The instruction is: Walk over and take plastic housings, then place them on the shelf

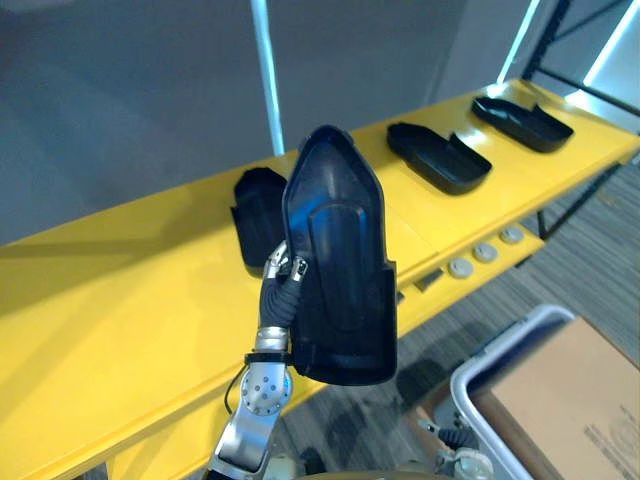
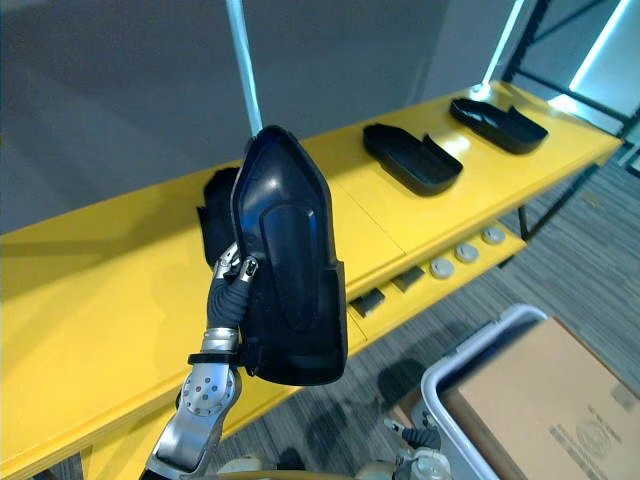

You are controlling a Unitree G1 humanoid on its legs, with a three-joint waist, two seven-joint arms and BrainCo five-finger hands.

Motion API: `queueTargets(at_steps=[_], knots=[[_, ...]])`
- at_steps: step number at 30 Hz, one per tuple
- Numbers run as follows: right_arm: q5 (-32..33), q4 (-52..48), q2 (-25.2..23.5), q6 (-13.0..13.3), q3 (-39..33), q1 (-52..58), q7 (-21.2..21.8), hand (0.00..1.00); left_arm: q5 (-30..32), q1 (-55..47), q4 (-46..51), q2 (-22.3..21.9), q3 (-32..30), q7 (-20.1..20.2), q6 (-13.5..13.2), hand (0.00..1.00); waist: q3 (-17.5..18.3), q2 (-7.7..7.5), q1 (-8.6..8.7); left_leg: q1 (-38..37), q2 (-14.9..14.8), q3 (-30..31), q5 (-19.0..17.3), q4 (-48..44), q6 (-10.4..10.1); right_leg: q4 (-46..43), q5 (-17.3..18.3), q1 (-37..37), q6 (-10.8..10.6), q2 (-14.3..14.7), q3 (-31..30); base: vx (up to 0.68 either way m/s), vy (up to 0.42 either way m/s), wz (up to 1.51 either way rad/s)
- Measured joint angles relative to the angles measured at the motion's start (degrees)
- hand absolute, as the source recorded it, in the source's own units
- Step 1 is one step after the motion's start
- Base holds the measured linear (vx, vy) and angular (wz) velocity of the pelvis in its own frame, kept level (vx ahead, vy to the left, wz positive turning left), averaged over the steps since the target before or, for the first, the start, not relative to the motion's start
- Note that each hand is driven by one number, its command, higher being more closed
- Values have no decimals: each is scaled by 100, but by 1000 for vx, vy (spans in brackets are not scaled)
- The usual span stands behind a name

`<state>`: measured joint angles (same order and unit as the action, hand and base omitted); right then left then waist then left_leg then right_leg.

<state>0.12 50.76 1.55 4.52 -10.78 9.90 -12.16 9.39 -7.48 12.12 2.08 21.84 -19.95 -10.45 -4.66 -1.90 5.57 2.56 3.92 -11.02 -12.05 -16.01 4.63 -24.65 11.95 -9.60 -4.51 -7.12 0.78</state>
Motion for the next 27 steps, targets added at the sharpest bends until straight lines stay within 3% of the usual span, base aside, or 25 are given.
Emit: queueTargets(at_steps=[2,7,12,16,17,18,19,20,22,23,24,26,27], knots=[[-3,-49,52,-3,21,84,-1,0,41,-53,98,-72,-34,-99,-6,100,33,68,-237,-20,-160,14,117,22,-198,435,-98,237,122,93,239,237,-133,37],[-3,-132,-25,9,174,130,-9,0,51,-236,258,-124,-101,-148,-9,100,81,-46,-338,-240,-425,-2,201,412,-514,1057,-350,621,333,373,418,97,-127,4],[-11,-238,-61,31,183,341,-18,0,49,-419,307,-191,-118,-150,-9,100,132,-73,-365,-423,-460,25,241,587,-559,1220,-369,845,347,419,514,23,-37,9],[-17,-218,-86,31,220,413,-33,0,48,-424,441,-193,-148,-160,-6,100,129,-159,-415,-116,-404,329,366,381,-574,1285,-424,836,369,309,901,-68,-10,48],[-16,-210,-58,36,221,389,-45,0,40,-417,539,-198,-158,-220,-7,100,96,-185,-430,75,-522,72,208,90,-649,1294,-459,806,407,261,1020,-132,13,59],[-16,-184,-32,38,227,353,-49,0,39,-408,573,-202,-164,-261,-23,100,83,-177,-445,213,-688,-198,69,-180,-548,1274,-457,726,416,255,1065,-195,40,37],[-15,-35,17,43,229,229,-63,0,30,-366,590,-200,-216,-307,-33,100,76,-173,-467,484,-1083,-586,-136,-911,-288,1210,-446,609,427,204,1099,-187,78,24],[-15,135,41,41,228,93,-90,0,24,-364,589,-189,-240,-365,-34,100,71,-214,-456,648,-1420,-692,-243,-1544,-180,1163,-433,528,427,62,1089,-173,115,19],[-16,258,81,43,230,48,-152,0,21,-366,588,-199,-318,-412,-49,100,74,-232,-412,655,-1822,-675,-239,-1881,-186,1113,-444,448,322,-159,1039,-98,241,20],[-18,376,120,33,229,47,-155,0,11,-360,587,-204,-359,-429,-123,100,81,-215,-296,594,-2175,-577,-162,-1748,-311,922,-421,328,109,-413,1019,-58,314,27],[-21,445,125,20,225,52,-156,0,5,-343,586,-194,-357,-428,-126,100,86,-207,-237,530,-2273,-502,-93,-1576,-421,843,-415,274,3,-519,1011,-37,392,38],[-20,545,172,-49,214,74,-163,0,-25,-271,577,-231,-344,-448,-130,100,153,-93,-115,409,-2404,-123,196,-821,-842,714,-480,101,-290,-758,1024,-41,428,28],[-18,608,263,-49,149,72,-184,0,-26,-215,567,-300,-333,-517,-132,100,229,94,-76,340,-2403,159,653,-228,-1080,790,-618,19,-537,-834,1038,-35,574,23]])
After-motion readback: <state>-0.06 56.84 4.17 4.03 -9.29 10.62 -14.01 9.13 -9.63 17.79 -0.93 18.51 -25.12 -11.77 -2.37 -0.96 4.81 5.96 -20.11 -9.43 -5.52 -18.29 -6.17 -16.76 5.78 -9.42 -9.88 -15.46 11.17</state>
